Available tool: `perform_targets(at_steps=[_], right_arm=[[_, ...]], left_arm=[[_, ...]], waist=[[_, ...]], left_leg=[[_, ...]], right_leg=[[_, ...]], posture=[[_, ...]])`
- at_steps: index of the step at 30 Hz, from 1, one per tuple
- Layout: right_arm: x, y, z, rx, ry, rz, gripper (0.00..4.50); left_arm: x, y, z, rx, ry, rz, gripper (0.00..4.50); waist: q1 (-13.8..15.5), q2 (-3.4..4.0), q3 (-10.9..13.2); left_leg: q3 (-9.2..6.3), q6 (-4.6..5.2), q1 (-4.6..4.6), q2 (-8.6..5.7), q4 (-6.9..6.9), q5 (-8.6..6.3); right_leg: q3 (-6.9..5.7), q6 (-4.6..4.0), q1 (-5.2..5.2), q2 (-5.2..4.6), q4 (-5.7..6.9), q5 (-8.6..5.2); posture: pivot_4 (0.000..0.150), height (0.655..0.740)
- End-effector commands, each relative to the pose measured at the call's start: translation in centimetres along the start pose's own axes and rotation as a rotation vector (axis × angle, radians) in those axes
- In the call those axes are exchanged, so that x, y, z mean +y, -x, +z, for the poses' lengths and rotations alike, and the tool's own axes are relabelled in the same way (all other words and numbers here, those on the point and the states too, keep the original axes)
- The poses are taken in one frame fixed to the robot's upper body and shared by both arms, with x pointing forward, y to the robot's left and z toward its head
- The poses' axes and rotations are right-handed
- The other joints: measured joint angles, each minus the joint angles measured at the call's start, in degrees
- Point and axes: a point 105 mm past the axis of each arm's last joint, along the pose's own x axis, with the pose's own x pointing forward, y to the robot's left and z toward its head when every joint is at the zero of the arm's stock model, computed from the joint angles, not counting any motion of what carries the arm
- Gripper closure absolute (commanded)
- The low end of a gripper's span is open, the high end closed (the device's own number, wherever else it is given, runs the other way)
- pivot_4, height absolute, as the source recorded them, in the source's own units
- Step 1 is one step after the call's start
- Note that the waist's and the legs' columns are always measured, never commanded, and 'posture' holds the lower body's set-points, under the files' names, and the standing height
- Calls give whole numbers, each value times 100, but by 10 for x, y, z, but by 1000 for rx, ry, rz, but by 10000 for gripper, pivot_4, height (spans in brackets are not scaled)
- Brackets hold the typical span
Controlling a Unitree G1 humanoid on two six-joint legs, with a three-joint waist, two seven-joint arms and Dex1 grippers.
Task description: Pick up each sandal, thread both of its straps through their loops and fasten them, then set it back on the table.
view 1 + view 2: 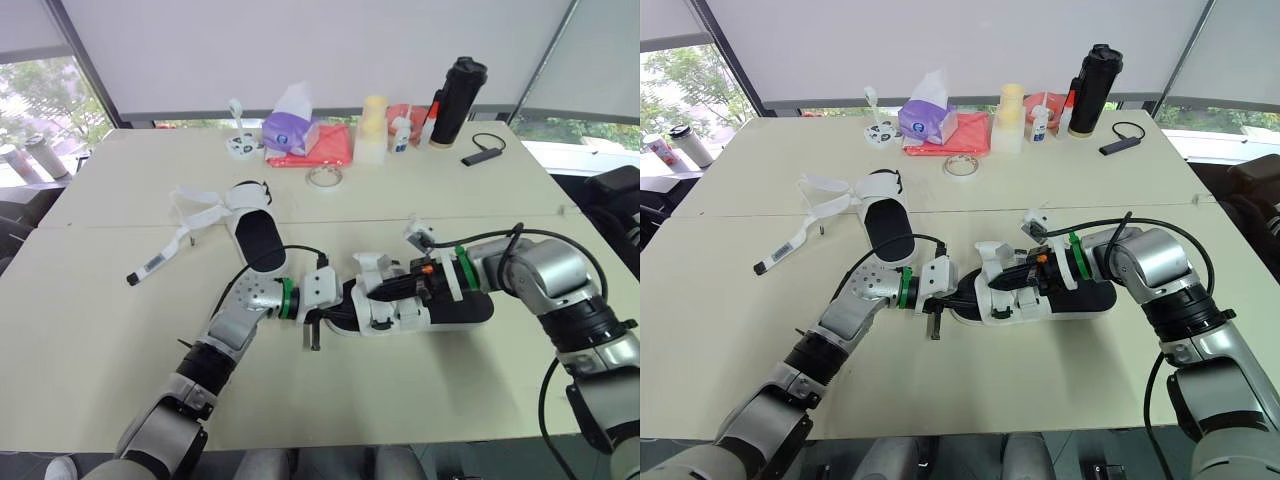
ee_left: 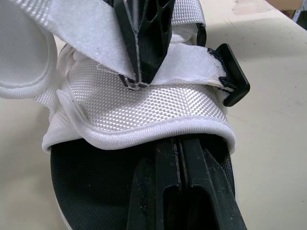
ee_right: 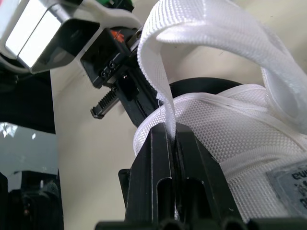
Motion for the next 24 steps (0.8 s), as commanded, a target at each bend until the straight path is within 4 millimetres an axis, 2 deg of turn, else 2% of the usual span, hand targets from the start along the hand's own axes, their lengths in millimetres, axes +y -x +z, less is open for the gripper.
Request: perform_targets(at_steps=[1, 16, 24], right_arm=[[8, 7, 3, 31, 82, -6, 44494], [25, 0, -16, 115, 183, 22, 44494], [26, -1, -19, 128, 204, 13, 44494]], left_arm=[[0, 2, -3, 13, 9, 10, 45000], [1, 3, -3, 18, 7, 9, 45000], [2, 3, -3, 20, 5, 6, 45000]], waist=[[2, 0, 0], [2, 0, 0], [3, 0, 0]], left_leg=[[0, 0, 0, 0, 0, 0], [0, -1, 0, 0, -4, -1], [0, -1, 0, 0, -4, -1]], right_leg=[[0, 0, 0, 0, 0, 0], [0, 3, 0, -1, -3, -2], [0, 2, 0, -1, -3, -2]], posture=[[1500, 7400], [1500, 7400], [1500, 7400]])
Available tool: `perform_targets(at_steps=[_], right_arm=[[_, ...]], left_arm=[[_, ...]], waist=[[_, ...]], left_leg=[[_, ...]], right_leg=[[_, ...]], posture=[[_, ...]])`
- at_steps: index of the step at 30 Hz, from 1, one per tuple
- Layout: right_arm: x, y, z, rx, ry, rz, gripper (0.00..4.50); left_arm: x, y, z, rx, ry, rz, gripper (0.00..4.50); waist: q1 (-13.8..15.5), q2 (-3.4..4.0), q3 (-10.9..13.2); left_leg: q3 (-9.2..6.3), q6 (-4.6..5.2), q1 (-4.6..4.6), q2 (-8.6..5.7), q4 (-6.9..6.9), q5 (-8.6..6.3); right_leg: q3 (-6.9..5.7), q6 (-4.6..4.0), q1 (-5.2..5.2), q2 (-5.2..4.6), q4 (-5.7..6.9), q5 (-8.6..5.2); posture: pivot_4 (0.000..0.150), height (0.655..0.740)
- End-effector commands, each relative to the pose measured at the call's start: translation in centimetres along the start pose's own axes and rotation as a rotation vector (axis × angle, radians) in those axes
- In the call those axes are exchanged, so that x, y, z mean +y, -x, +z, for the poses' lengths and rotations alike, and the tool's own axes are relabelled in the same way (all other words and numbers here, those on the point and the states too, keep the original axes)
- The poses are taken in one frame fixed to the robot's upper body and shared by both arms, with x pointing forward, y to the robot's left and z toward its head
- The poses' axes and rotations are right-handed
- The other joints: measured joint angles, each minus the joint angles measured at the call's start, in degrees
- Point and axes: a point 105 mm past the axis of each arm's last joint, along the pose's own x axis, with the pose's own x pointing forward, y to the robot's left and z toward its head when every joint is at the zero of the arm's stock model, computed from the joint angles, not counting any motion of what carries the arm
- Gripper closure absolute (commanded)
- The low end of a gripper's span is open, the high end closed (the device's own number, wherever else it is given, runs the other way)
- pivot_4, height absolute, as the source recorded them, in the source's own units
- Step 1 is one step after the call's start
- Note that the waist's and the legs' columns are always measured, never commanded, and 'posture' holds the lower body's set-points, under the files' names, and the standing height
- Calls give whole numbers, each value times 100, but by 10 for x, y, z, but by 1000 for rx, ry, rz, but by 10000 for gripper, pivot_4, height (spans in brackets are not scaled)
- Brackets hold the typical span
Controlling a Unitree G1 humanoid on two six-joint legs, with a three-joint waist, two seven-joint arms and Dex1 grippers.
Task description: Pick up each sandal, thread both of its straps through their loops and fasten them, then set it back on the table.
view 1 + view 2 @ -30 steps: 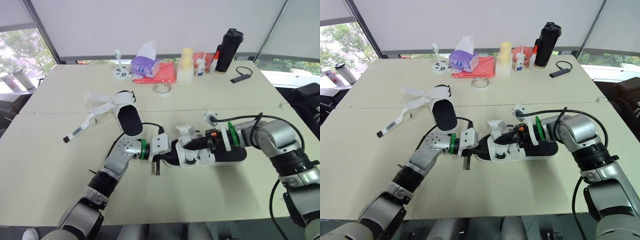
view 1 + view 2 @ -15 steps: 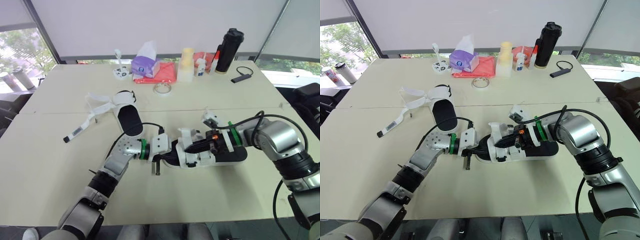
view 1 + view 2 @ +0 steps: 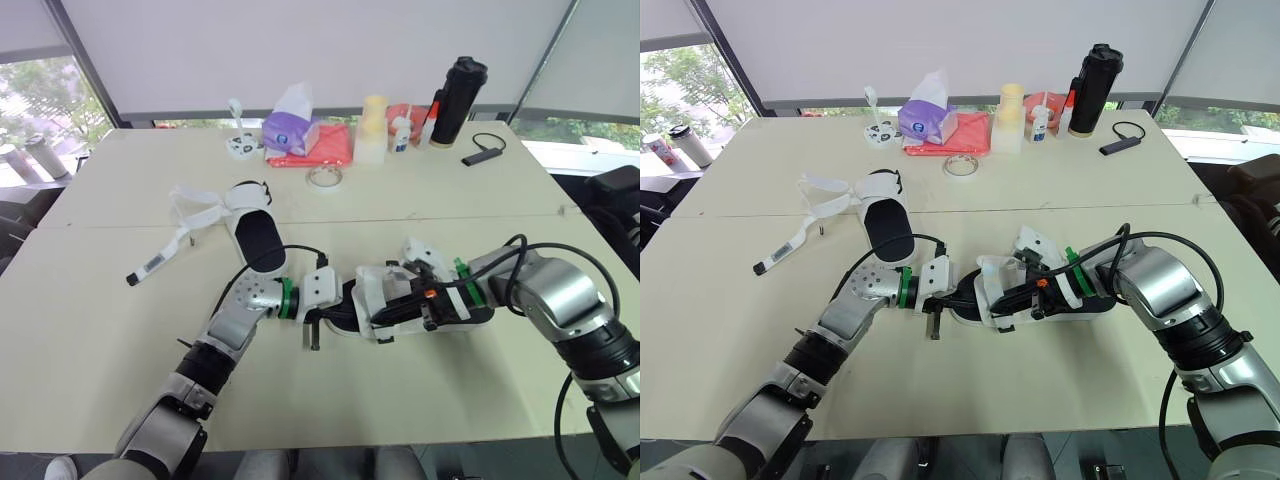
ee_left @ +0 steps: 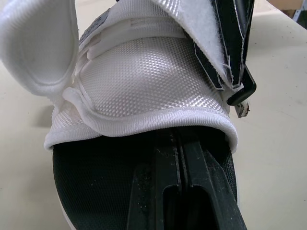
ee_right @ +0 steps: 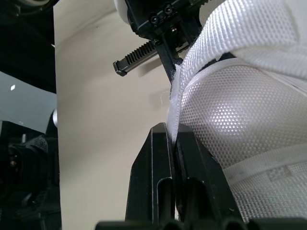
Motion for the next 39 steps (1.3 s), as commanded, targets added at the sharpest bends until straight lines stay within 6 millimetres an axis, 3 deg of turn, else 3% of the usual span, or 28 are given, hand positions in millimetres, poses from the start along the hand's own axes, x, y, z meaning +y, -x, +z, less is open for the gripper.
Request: perform_targets(at_steps=[1, 3, 5, 8, 13, 16, 21, 27, 32, 36, 39], right_arm=[[1, 2, -1, 16, 19, -10, 44494], [1, 2, 0, 13, 25, -12, 44494], [2, 4, 1, 11, 25, -14, 39005], [6, 7, 3, -2, 29, 2, 26384], [10, 12, 4, 0, 42, -18, 1048], [13, 15, 3, 4, 41, -22, 412], [30, 43, 5, 3, 53, -75, 412], [50, 55, 3, -24, 15, -98, 412], [57, 51, -10, -46, -74, -98, 412], [52, 28, -41, -67, -210, -116, 412], [44, 18, -52, -101, -281, -145, 412]], left_arm=[[2, 3, -3, 19, 6, 7, 45000], [2, 2, -3, 19, 3, 5, 45000], [3, 2, -2, 19, 1, 4, 45000], [3, 2, -2, 20, -1, 3, 45000], [3, 1, -2, 19, -3, 2, 45000], [3, 1, -2, 19, -2, 2, 45000], [3, 0, -2, 17, 1, 2, 45000], [2, -2, -2, 10, 5, 0, 45000], [2, -3, -2, 7, 5, -1, 45000], [1, -5, -2, 4, 7, -6, 45000], [1, -5, -2, 4, 8, -7, 45000]], waist=[[-1, 0, 0], [0, 0, 0], [0, 0, 0], [1, 0, 0], [1, 0, 0], [3, 0, 0], [30, -1, 0], [13, -1, 1], [16, -3, 1], [25, -8, -1], [15, -5, -1]], left_leg=[[0, 0, 0, 0, 0, 0], [0, 0, 0, 0, 0, 0], [0, 0, 0, 0, 0, 0], [0, 0, 0, 0, 0, 0], [0, 0, 0, 0, 1, 0], [0, 0, 0, 1, 3, 0], [-2, 0, -10, -1, 3, 0], [0, 0, -13, 1, 2, 0], [2, 0, -17, 1, 3, 0], [-2, 0, -17, 2, 2, 0], [0, 1, -19, 0, 4, 0]], right_leg=[[0, 0, 0, 0, 0, 0], [0, 0, 0, 0, 0, 0], [0, 0, 0, 0, 0, 0], [0, 0, 0, 0, 0, 0], [0, 0, 1, 0, 0, 0], [0, 0, 1, 0, 0, 0], [-1, 2, -1, -3, -6, -1], [-1, 2, -4, -2, -10, -1], [-1, 2, -4, -4, -14, -1], [-7, 1, 0, -2, -17, -1], [-5, 2, -2, -4, -18, 0]], posture=[[1500, 7400], [1500, 7400], [1500, 7400], [1500, 7400], [1500, 7400], [1500, 7400], [1500, 7400], [1500, 7400], [1500, 7400], [1500, 7400], [1500, 7400]])
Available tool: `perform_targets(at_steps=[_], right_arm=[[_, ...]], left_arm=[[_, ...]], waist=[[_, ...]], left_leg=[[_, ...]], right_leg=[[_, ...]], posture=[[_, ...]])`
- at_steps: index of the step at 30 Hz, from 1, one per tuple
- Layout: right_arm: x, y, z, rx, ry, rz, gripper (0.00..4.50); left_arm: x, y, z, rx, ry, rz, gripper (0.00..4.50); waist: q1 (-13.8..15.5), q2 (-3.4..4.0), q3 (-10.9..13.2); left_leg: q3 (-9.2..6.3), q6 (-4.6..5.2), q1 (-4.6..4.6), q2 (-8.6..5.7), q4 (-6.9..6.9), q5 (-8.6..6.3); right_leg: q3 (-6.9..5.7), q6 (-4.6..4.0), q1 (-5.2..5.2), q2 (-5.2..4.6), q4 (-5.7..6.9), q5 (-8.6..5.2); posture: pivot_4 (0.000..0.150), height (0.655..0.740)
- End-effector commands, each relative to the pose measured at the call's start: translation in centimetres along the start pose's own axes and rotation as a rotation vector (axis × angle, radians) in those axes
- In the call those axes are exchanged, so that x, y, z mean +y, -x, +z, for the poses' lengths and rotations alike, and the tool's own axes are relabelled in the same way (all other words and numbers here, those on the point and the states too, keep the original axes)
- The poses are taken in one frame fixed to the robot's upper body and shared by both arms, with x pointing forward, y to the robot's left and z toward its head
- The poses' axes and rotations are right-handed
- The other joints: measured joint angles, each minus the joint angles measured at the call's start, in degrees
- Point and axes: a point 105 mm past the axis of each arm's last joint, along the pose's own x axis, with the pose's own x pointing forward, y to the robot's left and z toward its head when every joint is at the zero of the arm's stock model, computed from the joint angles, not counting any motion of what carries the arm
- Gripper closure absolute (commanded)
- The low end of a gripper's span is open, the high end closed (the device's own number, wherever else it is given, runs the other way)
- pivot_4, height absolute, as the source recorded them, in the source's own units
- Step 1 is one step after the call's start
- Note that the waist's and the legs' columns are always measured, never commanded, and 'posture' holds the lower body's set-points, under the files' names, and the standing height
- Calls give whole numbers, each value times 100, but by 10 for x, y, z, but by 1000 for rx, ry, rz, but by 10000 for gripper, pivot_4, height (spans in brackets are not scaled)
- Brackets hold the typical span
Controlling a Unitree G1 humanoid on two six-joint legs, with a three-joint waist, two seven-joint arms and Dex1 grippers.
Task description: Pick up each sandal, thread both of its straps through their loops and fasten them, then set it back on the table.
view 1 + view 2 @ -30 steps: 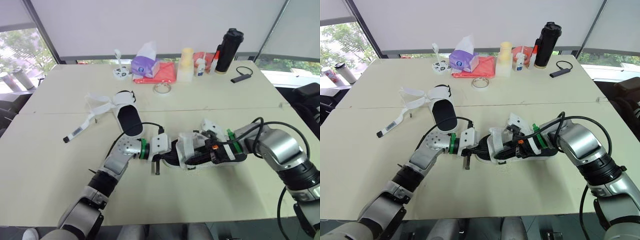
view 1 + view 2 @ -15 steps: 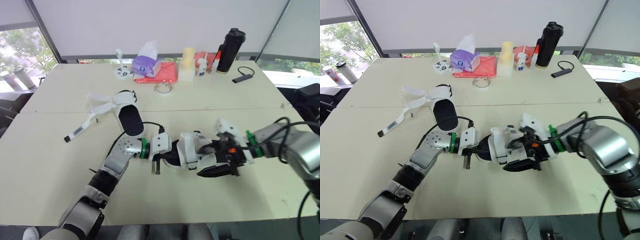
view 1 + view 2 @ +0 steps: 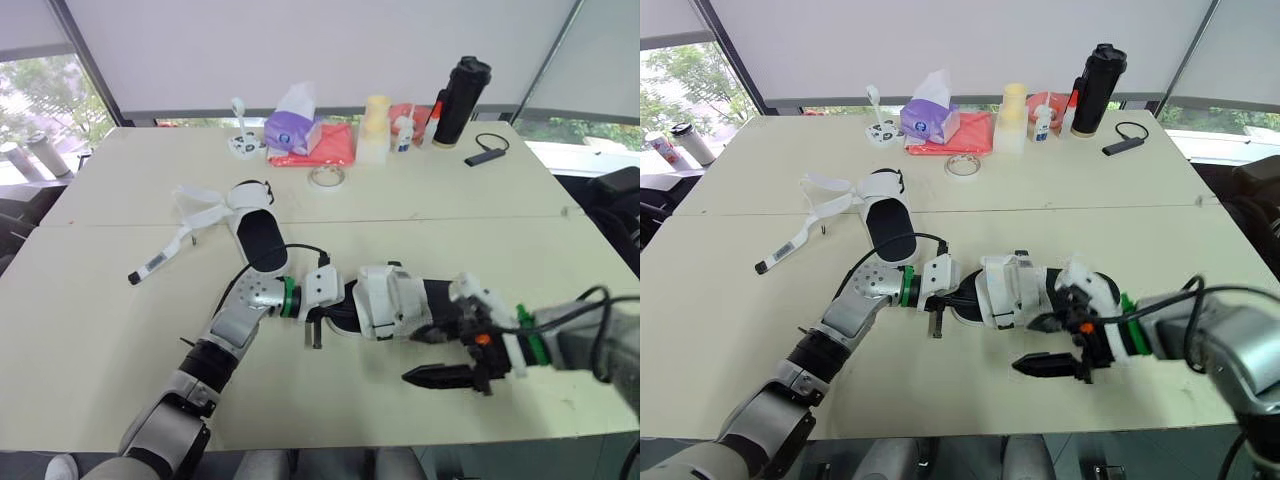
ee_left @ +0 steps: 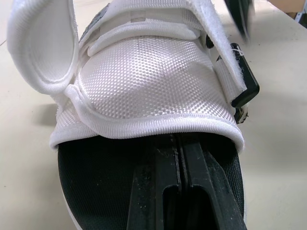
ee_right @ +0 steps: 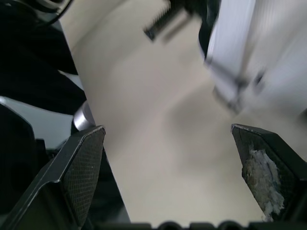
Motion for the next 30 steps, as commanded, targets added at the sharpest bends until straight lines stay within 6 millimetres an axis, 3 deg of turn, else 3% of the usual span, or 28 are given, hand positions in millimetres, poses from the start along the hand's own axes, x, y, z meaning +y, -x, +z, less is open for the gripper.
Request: perform_targets(at_steps=[1, 11, 30], right_arm=[[-12, -4, 1, -47, -25, -55, 412], [-24, -20, 11, -183, -113, -53, 412], [3, -29, 30, -204, -7, 12, 412]], left_arm=[[-1, -2, -2, 8, 3, -6, 45000], [-1, 1, -2, 13, 1, -4, 45000], [-2, 0, -2, 10, 1, -9, 45000]], waist=[[-2, 2, 0], [-9, 2, 0], [-13, 2, 0]], left_leg=[[1, 0, 0, -1, 3, 0], [-3, 1, 0, 1, 4, 0], [-3, 1, 1, 2, 4, 1]], right_leg=[[1, 0, 0, -1, 1, 1], [0, 2, 0, 4, 2, 5], [0, 0, -3, 5, 6, 7]], posture=[[1500, 7400], [1500, 7400], [1500, 7400]])
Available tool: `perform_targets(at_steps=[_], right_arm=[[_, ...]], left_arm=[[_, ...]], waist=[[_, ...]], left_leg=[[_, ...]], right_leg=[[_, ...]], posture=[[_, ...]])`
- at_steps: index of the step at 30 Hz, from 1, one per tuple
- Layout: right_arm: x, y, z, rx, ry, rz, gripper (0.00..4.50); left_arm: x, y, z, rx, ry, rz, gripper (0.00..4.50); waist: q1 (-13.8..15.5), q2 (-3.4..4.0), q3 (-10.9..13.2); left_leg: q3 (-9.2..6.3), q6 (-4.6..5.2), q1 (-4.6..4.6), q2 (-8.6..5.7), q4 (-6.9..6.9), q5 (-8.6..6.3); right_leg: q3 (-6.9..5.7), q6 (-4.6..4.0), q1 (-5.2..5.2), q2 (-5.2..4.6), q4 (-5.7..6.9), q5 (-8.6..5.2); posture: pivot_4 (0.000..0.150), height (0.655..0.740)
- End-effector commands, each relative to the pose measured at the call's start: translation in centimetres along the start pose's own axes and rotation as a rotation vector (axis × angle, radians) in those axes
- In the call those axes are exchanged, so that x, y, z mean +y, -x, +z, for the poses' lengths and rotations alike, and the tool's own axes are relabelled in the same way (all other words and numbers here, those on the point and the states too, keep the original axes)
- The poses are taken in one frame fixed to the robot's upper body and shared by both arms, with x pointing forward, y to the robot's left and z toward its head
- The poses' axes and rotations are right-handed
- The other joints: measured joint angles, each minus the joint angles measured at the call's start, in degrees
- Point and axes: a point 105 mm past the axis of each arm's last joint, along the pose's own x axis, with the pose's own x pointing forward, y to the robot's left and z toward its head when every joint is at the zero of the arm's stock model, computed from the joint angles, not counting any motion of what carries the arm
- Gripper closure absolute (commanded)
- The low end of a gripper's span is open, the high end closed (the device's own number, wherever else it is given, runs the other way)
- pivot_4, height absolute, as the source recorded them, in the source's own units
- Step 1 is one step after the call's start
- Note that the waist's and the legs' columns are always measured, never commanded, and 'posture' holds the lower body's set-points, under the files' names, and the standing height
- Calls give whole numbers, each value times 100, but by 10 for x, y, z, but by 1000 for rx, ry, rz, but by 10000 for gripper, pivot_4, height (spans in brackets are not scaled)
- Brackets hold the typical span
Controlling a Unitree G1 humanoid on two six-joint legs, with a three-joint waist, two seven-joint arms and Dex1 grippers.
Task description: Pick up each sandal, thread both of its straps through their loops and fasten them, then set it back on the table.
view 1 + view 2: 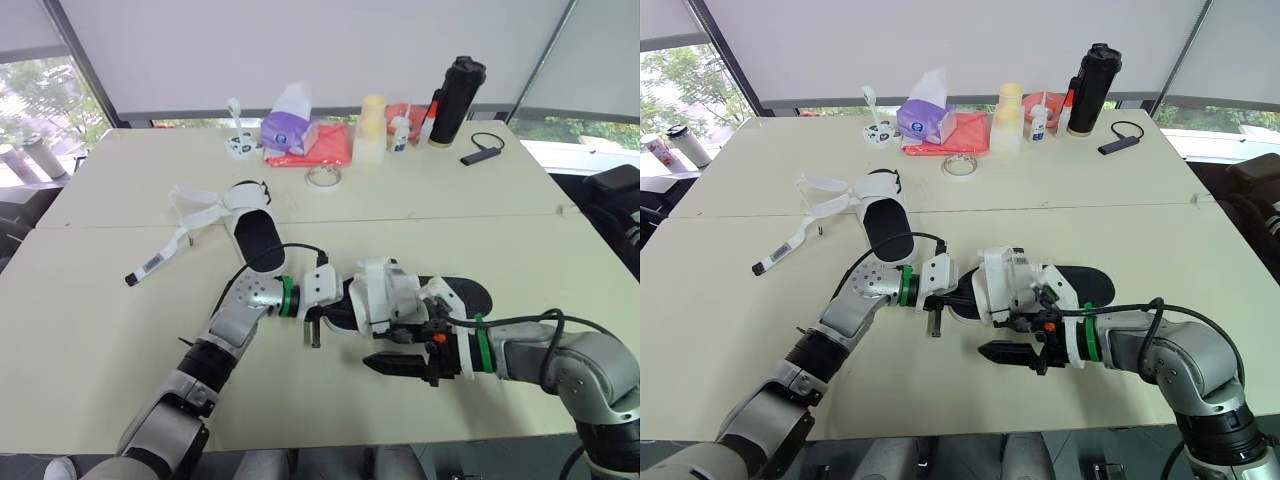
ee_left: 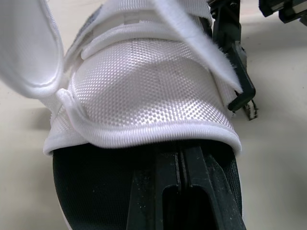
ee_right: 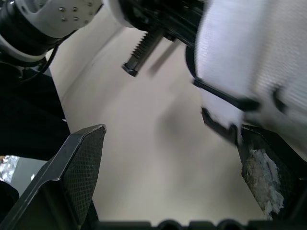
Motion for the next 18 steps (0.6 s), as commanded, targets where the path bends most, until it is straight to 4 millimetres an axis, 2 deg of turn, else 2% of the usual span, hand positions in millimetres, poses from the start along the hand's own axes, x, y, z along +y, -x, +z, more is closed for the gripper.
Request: perform_targets(at_steps=[1, 13, 16, 18], right_arm=[[10, 1, 12, -32, 70, 25, 412], [9, -5, 8, -17, 45, 30, 412], [8, -5, 9, -20, 42, 31, 9121], [7, -5, 9, -24, 35, 27, 19193]], left_arm=[[-3, -1, -1, 6, 2, -11, 45000], [-5, -1, -2, 10, -1, -19, 45000], [-5, -1, -2, 11, -2, -21, 45000], [-5, -1, -2, 12, -3, -23, 45000]], waist=[[1, 0, 0], [-1, 0, 0], [-1, 0, 0], [-1, 0, 0]], left_leg=[[0, 0, 0, 0, 0, 0], [0, 0, 0, 0, -1, 0], [0, 0, 0, 0, -1, 0], [0, 0, 0, 0, -1, 0]], right_leg=[[0, 0, 0, 0, 0, 0], [0, 0, 0, 0, 0, 0], [0, 0, -1, 0, 0, 0], [0, 0, 0, 0, 0, 0]], posture=[[1500, 7400], [1500, 7400], [1500, 7400], [1500, 7400]])
